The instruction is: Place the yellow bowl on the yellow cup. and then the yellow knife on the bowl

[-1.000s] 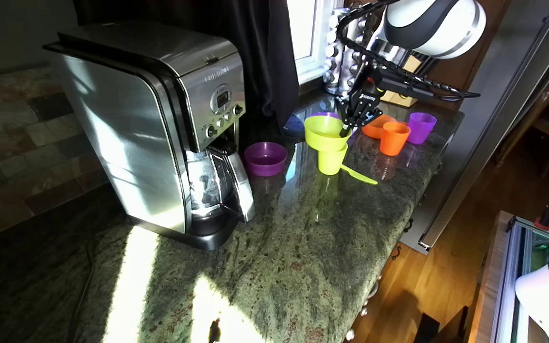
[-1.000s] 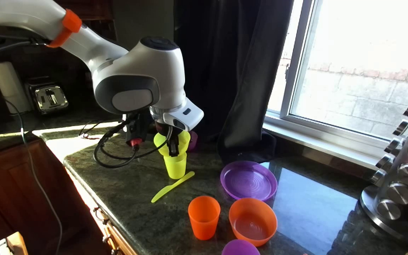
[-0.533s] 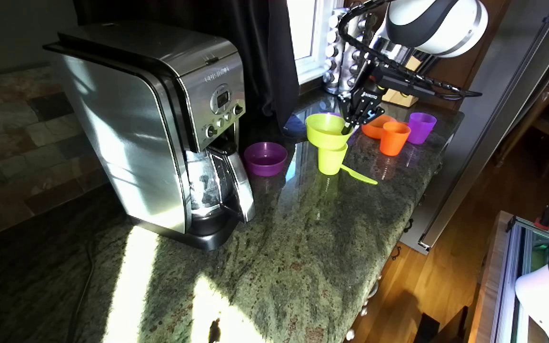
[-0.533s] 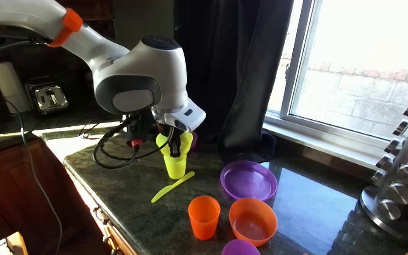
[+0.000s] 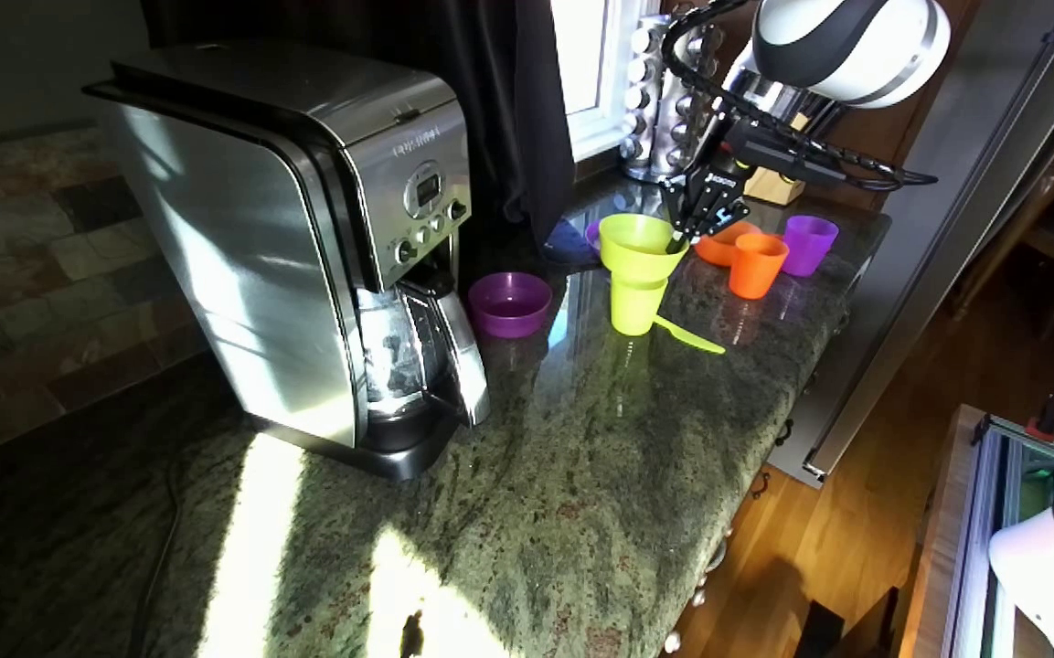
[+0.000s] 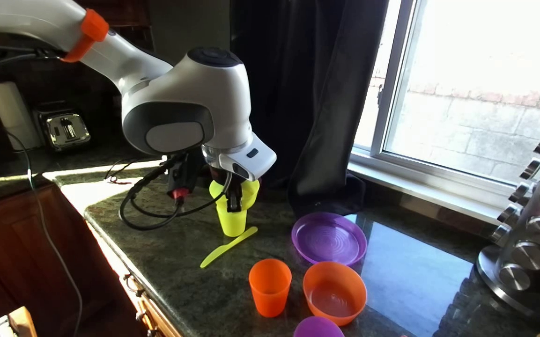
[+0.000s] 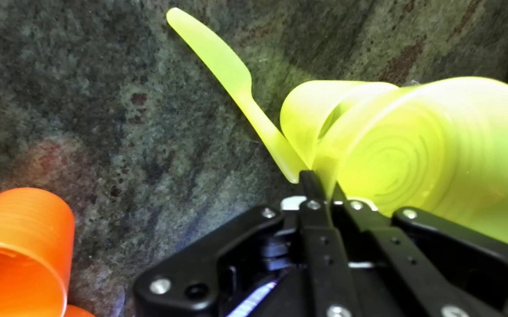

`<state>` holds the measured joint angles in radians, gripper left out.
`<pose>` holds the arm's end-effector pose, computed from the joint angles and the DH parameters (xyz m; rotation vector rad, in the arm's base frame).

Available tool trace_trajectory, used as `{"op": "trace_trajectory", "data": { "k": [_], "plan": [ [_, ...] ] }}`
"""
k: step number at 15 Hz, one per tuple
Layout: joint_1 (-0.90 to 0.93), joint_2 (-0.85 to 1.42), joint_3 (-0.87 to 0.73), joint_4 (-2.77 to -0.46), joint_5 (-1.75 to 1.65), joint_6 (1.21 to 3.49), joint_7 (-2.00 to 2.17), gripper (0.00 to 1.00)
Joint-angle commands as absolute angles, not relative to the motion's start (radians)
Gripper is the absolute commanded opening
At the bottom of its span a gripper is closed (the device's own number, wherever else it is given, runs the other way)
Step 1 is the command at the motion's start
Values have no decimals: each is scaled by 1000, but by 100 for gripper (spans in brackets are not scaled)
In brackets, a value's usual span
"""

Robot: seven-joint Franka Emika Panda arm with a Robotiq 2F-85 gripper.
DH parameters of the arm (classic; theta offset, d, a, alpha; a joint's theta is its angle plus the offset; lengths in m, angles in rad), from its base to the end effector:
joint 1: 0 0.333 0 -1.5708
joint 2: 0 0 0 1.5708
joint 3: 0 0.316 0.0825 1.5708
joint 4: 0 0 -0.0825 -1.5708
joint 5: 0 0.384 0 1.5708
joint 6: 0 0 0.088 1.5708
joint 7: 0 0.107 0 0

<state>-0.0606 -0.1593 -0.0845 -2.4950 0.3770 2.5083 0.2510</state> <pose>0.4649 -0.0706 0.3607 -2.6985 0.9584 -0.2214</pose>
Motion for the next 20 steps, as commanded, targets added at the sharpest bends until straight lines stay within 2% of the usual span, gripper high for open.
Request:
{"op": "trace_trajectory", "data": {
  "k": [1,20],
  "plan": [
    [-67,-209,-97,-2531,407,2492,226,1],
    [-62,-200,-90,-2525,381,2465,239,1]
  ]
}}
